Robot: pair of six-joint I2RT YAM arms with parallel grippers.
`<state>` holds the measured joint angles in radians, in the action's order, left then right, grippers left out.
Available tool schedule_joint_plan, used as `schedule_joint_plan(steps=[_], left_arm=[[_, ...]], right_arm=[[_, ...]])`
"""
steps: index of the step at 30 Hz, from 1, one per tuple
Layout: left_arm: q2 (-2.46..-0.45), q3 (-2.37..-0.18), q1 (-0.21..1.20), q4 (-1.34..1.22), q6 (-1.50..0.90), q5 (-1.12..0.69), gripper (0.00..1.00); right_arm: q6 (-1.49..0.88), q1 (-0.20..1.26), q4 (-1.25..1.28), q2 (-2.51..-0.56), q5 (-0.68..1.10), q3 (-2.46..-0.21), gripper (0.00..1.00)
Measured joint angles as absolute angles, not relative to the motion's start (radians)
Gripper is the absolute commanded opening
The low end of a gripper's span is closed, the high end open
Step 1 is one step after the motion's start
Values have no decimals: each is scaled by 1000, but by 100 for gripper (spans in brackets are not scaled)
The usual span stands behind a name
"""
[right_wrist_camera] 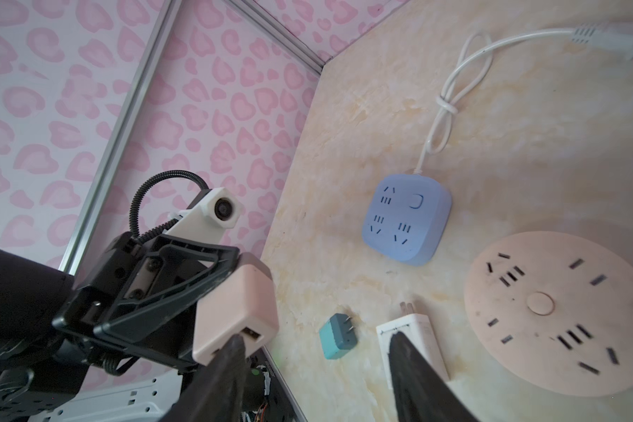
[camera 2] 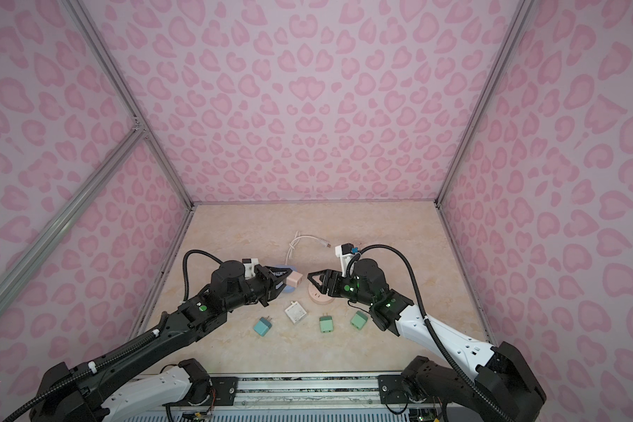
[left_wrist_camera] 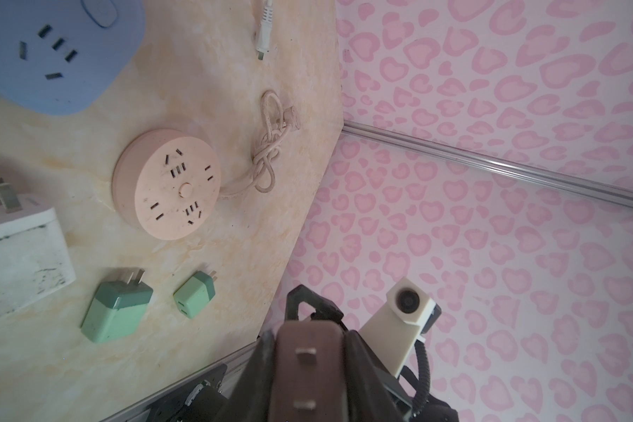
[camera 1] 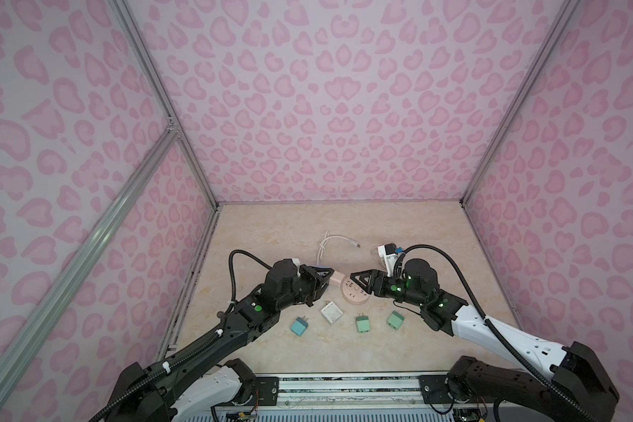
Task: Insert plugs into power strip
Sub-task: Pick up the plug from the bottom-right of the table.
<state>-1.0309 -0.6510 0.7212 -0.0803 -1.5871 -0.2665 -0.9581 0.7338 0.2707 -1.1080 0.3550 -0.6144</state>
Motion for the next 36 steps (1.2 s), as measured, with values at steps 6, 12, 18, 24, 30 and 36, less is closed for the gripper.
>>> schedule_joint_plan(steps=[6,12,18,24,30,36], left_arm=[[-1037,-651,721,-96,-1598,-267,2],[-1067,-652,721,-137,-1605,-282,2],[-1082,-652,722,-188,-1629,-302,2],[-1085,-652,722,-213,-1639,-316,2],[-1102,-651,729,-243,-1647,-331,2],[-1115,-648,740,-279,-1658,-341,2]], right_arm=[[-925,760,213,-1071,342,-664,56],[-769,882,29,-1066,224,-775,55],[-684,933,-80,-1084,117,-808,55],[-643,947,-97,-1101,82,-811,56],[-616,946,-68,-1115,79,-805,56],[-585,946,-36,-1115,78,-806,56]])
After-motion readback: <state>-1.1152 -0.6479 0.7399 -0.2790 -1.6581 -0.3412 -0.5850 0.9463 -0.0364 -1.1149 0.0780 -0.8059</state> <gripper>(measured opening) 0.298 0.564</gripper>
